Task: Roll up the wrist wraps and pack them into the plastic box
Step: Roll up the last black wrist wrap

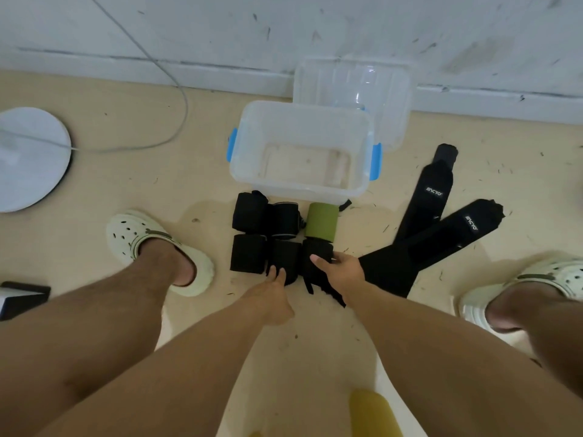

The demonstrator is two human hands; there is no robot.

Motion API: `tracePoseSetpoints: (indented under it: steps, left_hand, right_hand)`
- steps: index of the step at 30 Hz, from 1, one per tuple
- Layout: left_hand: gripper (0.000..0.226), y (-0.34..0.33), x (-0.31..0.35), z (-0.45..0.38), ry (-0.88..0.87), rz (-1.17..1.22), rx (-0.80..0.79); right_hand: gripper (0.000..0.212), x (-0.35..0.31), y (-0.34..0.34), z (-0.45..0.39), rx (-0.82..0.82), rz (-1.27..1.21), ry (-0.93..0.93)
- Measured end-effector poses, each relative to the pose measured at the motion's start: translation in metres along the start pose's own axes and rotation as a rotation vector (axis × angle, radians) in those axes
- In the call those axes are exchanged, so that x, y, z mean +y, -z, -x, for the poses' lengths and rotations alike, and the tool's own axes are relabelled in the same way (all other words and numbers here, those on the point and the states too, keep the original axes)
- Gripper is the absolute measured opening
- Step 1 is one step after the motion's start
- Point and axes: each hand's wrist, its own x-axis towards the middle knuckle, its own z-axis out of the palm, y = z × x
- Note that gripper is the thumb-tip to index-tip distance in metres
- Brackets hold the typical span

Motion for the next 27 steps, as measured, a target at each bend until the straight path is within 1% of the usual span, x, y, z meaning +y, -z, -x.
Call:
tracePoseSetpoints:
  steps: [2,3,6,7,9,10,11,12,14,16,18,21,23,25,27]
  left_hand:
    - [0.099,-0.002,0.001,0.002,0.005,-0.003,0.025]
    - [0.095,-0.003,0.003,0.002,0.002,-0.014,0.073]
    - [0.079,-0.001,0.011,0.005,-0.055,-0.048,0.293]
    - [0.076,0.000,0.015,0.006,-0.086,-0.048,0.325]
    - [0.076,0.001,0.024,0.006,-0.150,-0.044,0.322]
    - [0.076,0.001,0.028,0.005,-0.176,-0.051,0.309]
    - [0.077,0.000,0.032,0.004,-0.198,-0.065,0.298]
    - [0.077,-0.001,0.035,0.004,-0.214,-0.084,0.291]
    - [0.075,-0.003,0.040,0.004,-0.230,-0.125,0.294]
    - [0.075,-0.006,0.044,0.004,-0.233,-0.169,0.302]
    - [0.077,-0.007,0.047,0.003,-0.229,-0.216,0.276]
    - [0.084,-0.007,0.051,0.001,-0.210,-0.280,0.210]
    - [0.089,-0.008,0.054,0.001,-0.202,-0.325,0.178]
    - [0.090,-0.008,0.058,0.001,-0.195,-0.344,0.151]
    - [0.089,-0.007,0.062,0.001,-0.197,-0.353,0.141]
  right_hand:
    - [0.064,0.001,0.001,0.000,-0.011,0.118,0.040]
    - [0.065,0.002,0.000,-0.001,-0.015,0.155,0.060]
    - [0.067,0.004,0.001,0.000,0.015,0.185,0.108]
    - [0.065,0.006,0.003,0.000,0.039,0.174,0.116]
    - [0.052,0.012,0.011,-0.003,0.101,0.213,0.129]
    - [0.047,0.016,0.017,-0.004,0.133,0.312,0.146]
    - [0.046,0.021,0.024,-0.005,0.148,0.443,0.166]
    - [0.049,0.025,0.030,-0.006,0.139,0.576,0.194]
    - [0.060,0.033,0.040,-0.006,0.056,0.800,0.252]
    - [0.069,0.038,0.045,-0.003,-0.034,0.943,0.256]
    - [0.073,0.043,0.048,-0.003,-0.076,0.995,0.248]
    - [0.072,0.047,0.052,-0.005,-0.088,1.021,0.281]
    - [0.065,0.050,0.058,-0.006,-0.088,1.034,0.294]
    - [0.052,0.054,0.066,-0.007,-0.079,1.034,0.291]
    - [0.038,0.059,0.073,-0.006,-0.020,0.946,0.277]
